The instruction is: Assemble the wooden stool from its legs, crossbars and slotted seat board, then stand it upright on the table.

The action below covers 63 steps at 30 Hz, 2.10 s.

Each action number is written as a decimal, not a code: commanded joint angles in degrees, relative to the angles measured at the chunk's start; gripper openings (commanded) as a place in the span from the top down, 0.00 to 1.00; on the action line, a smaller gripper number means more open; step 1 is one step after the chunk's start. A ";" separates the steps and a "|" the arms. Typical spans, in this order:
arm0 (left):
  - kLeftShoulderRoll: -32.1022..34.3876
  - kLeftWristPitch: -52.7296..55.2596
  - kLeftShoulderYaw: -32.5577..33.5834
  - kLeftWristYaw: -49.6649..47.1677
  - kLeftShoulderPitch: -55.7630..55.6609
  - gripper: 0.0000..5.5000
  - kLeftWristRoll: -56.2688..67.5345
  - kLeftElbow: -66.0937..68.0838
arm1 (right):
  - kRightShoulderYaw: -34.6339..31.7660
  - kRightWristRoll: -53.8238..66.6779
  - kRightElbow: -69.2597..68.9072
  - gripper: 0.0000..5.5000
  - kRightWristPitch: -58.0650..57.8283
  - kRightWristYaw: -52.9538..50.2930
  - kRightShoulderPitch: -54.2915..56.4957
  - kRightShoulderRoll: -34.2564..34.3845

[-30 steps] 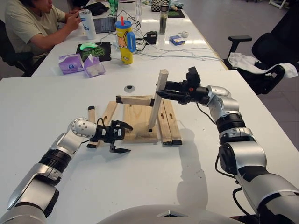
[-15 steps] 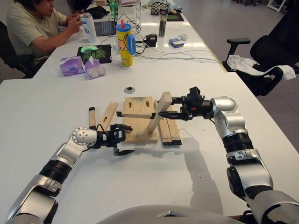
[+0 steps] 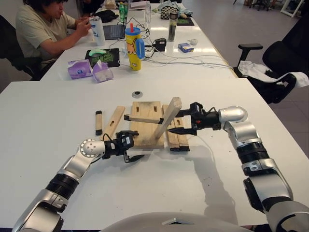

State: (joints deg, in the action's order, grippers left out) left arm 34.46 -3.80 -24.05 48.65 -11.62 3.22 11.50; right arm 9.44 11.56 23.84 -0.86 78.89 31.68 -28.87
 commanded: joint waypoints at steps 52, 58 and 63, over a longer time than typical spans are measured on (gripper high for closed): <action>-5.14 30.04 -5.90 -15.67 14.65 0.09 -7.01 -13.36 | -3.87 -1.47 -45.13 0.42 -78.95 -75.66 -20.59 25.02; -6.11 30.01 -6.28 -15.32 12.52 0.09 -7.63 -12.26 | -2.27 -3.59 -35.53 0.42 -70.65 -76.19 -18.71 25.77; -7.72 29.67 -8.21 -17.49 10.80 0.09 -11.05 -10.81 | -3.10 -3.61 -33.22 0.49 -64.76 -75.16 -21.16 25.24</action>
State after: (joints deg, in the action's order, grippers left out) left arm 26.84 18.77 -26.53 30.94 -4.68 -2.63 -6.61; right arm 6.92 8.11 -11.54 -67.06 3.07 13.49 -3.27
